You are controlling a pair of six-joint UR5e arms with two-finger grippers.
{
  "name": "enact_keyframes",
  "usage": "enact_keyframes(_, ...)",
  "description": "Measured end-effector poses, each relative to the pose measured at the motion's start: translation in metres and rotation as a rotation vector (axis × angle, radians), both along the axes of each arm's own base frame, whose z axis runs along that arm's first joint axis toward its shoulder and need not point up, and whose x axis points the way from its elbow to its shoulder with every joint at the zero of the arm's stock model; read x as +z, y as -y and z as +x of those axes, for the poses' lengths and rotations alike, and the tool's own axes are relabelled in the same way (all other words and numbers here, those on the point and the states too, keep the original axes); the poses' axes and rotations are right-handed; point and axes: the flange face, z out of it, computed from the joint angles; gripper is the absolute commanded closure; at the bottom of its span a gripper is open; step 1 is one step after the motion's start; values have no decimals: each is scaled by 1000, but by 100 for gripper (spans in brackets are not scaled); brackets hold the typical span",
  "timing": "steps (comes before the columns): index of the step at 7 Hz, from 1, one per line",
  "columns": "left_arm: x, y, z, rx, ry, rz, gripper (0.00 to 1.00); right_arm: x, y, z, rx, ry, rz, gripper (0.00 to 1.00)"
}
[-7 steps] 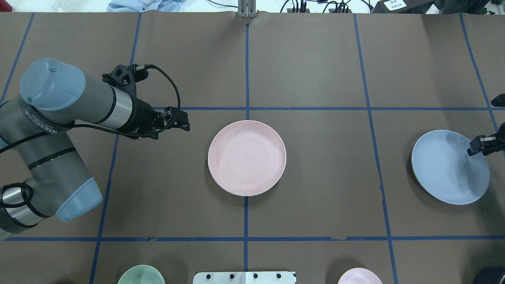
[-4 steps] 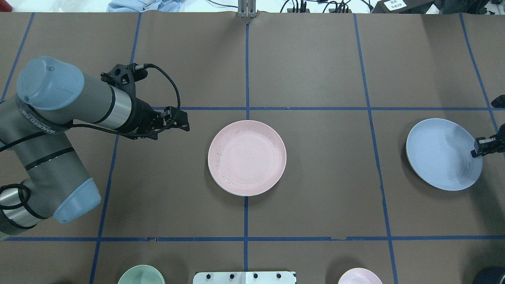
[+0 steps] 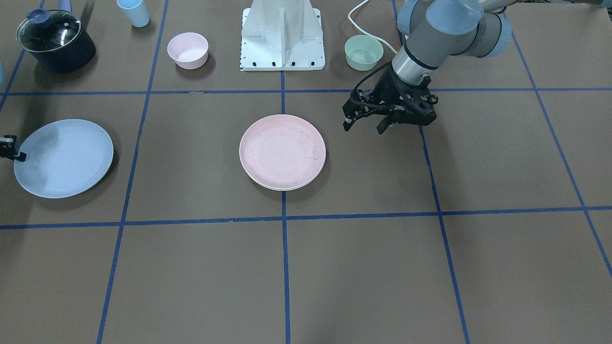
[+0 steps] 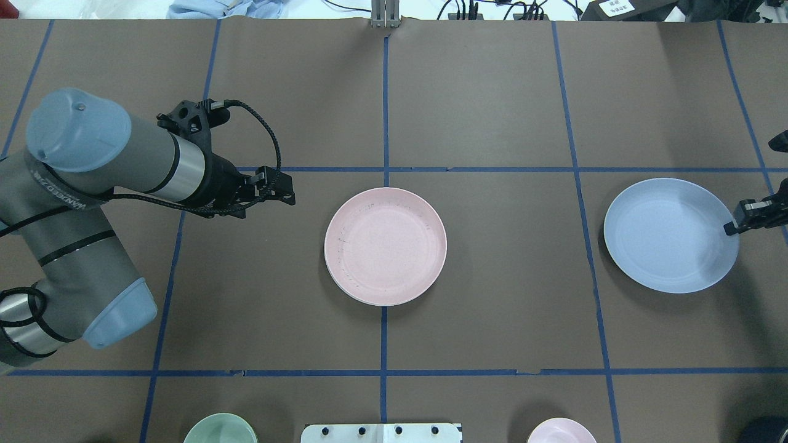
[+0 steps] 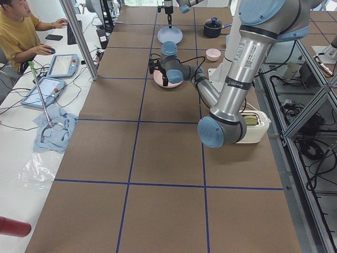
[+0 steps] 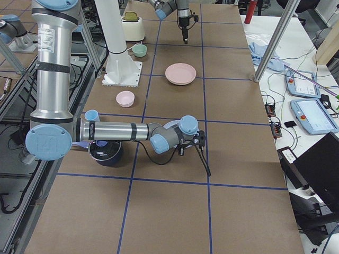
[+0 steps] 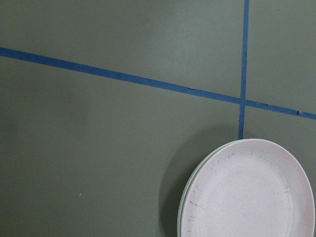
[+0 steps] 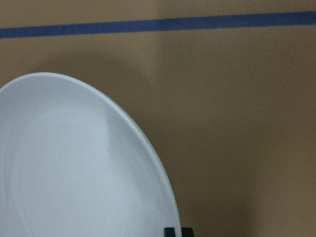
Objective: Stack three plates with pink and blue
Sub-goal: 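Grasp the light blue plate with the right gripper and lift it toward the stack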
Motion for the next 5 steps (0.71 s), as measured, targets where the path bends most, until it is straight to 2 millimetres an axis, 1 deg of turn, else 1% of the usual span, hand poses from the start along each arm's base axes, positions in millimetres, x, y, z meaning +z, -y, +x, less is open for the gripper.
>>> enact_keyframes(1,4,0,-1,1,5,0,0,-31,19,-6,32,29,3,100)
enact_keyframes(2,9,1,-4,4,14,12,0,-67,41,-19,66,58,-5,100)
enact_keyframes(3,19,6,-12,9,34,41,0,-110,62,-44,98,91,-33,100)
enact_keyframes(4,33,14,-26,11,64,81,0,-154,75,-80,114,124,-75,100)
enact_keyframes(5,52,24,-47,13,103,128,0,-195,79,-124,116,146,-112,100)
